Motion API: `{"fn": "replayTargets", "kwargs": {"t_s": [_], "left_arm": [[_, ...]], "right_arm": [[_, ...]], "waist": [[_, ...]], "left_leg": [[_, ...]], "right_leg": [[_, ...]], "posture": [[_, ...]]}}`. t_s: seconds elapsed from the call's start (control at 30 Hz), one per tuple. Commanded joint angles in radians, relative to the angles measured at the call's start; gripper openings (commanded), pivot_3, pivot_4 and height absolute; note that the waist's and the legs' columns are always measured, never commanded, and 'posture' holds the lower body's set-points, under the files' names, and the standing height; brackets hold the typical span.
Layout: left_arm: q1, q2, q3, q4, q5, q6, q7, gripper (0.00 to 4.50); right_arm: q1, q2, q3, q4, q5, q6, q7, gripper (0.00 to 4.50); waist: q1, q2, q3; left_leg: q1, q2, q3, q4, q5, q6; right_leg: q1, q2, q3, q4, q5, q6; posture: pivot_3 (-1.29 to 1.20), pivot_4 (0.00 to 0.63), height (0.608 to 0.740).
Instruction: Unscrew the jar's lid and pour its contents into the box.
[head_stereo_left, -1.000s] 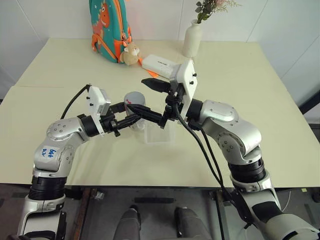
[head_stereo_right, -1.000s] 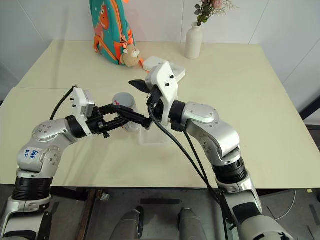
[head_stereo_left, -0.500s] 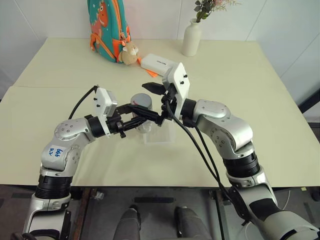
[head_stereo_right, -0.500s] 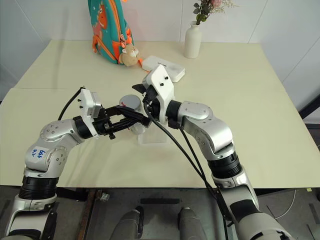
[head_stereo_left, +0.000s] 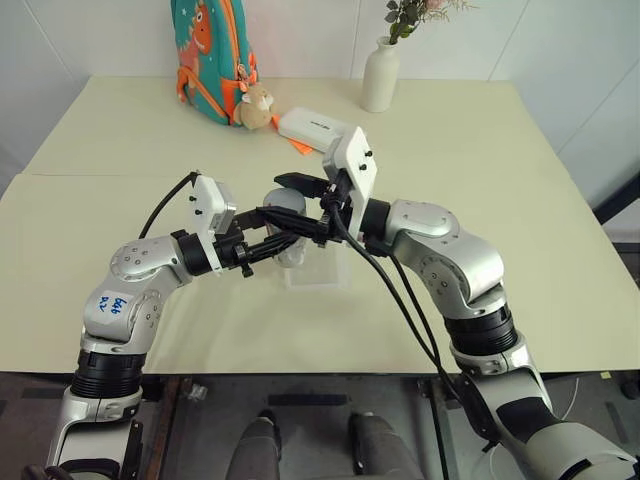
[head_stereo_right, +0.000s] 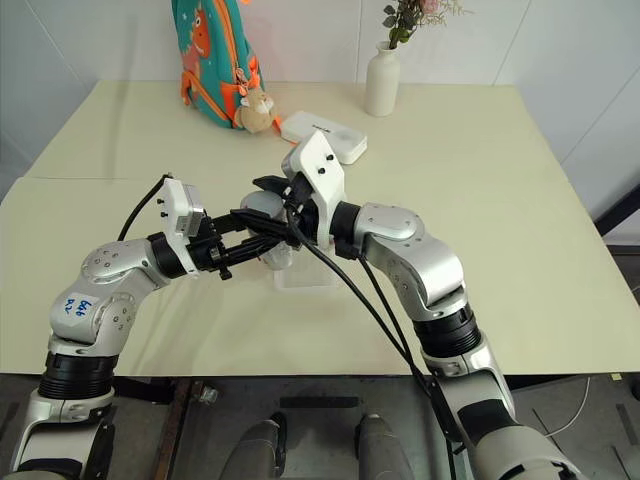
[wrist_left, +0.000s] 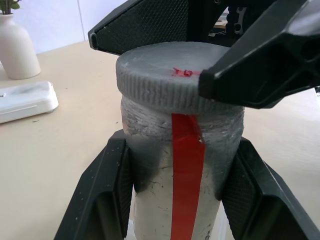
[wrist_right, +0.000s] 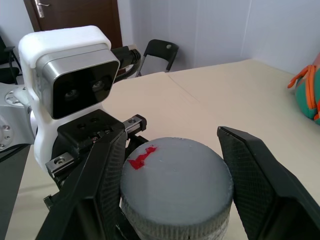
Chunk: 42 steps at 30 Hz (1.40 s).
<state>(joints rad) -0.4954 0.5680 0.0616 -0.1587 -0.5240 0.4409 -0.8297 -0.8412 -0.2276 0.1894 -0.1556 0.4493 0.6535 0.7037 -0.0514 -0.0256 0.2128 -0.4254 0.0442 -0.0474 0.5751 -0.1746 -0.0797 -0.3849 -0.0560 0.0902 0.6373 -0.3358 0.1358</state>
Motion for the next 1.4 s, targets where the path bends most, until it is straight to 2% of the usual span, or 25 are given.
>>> {"fn": "replayTargets", "kwargs": {"t_s": [0.03, 0.23, 0.43, 0.67, 0.73, 0.87, 1.1, 1.4], "left_arm": [[-0.054, 0.017, 0.05, -0.017, -0.067, -0.015, -0.069, 1.98], [-0.107, 0.1, 0.023, 0.049, -0.129, 0.01, -0.345, 1.98], [-0.161, 0.093, 0.023, 0.108, -0.131, -0.006, -0.408, 1.98], [-0.148, 0.068, 0.028, 0.094, -0.128, -0.016, -0.387, 1.98], [-0.146, 0.068, 0.026, 0.091, -0.127, -0.016, -0.386, 1.98], [-0.145, 0.071, 0.03, 0.079, -0.126, -0.006, -0.384, 1.98], [-0.111, 0.087, 0.038, 0.06, -0.115, 0.003, -0.382, 1.98], [-0.12, 0.073, 0.018, 0.073, -0.099, -0.011, -0.374, 1.98]], "right_arm": [[-0.024, -0.055, -0.003, -0.027, 0.069, -0.019, 0.171, 2.55], [-0.104, -0.16, -0.02, 0.061, 0.144, -0.007, 0.418, 2.55], [-0.146, -0.195, -0.014, 0.13, 0.138, -0.033, 0.504, 2.55], [-0.143, -0.177, -0.022, 0.141, 0.133, -0.035, 0.477, 2.55], [-0.147, -0.169, -0.023, 0.148, 0.129, -0.028, 0.456, 3.31], [-0.161, -0.138, -0.053, 0.161, 0.134, -0.03, 0.401, 4.48], [-0.169, -0.141, -0.088, 0.129, 0.153, -0.012, 0.365, 4.48], [-0.148, -0.055, -0.036, 0.037, 0.167, 0.042, 0.278, 4.48]], "waist": [[-0.001, 0.0, 0.0], [-0.007, 0.0, 0.0], [-0.005, 0.0, 0.0], [-0.005, 0.0, 0.0], [-0.006, 0.0, 0.0], [-0.005, 0.0, 0.0], [-0.005, 0.0, 0.0], [-0.006, 0.0, 0.0]], "left_leg": [[0.0, 0.0, 0.0, 0.0, 0.0, 0.0], [0.0, 0.001, 0.001, 0.0, 0.0, 0.0], [-0.003, 0.003, 0.001, 0.0, 0.0, 0.0], [-0.008, 0.004, 0.001, 0.003, 0.0, -0.001], [-0.008, 0.004, 0.001, 0.004, 0.0, -0.001], [-0.008, 0.005, 0.001, 0.005, 0.0, -0.001], [-0.008, 0.005, 0.001, 0.004, 0.0, -0.001], [-0.008, 0.006, 0.001, 0.004, 0.0, -0.001]], "right_leg": [[0.0, 0.0, 0.0, 0.0, 0.0, 0.0], [-0.001, 0.002, 0.001, 0.0, 0.0, 0.0], [-0.004, 0.004, 0.002, 0.002, 0.0, 0.0], [-0.011, 0.006, 0.004, 0.007, 0.0, 0.0], [-0.011, 0.006, 0.004, 0.008, 0.0, 0.0], [-0.011, 0.008, 0.005, 0.009, 0.0, 0.0], [-0.011, 0.008, 0.006, 0.009, 0.0, 0.0], [-0.011, 0.009, 0.006, 0.01, 0.0, 0.0]], "posture": [[0.0, 0.15, 0.74], [0.0, 0.15, 0.74], [0.0, 0.15, 0.74], [0.0, 0.15, 0.74], [0.0, 0.15, 0.74], [0.0, 0.15, 0.74], [0.0, 0.15, 0.74], [0.0, 0.15, 0.74]]}}
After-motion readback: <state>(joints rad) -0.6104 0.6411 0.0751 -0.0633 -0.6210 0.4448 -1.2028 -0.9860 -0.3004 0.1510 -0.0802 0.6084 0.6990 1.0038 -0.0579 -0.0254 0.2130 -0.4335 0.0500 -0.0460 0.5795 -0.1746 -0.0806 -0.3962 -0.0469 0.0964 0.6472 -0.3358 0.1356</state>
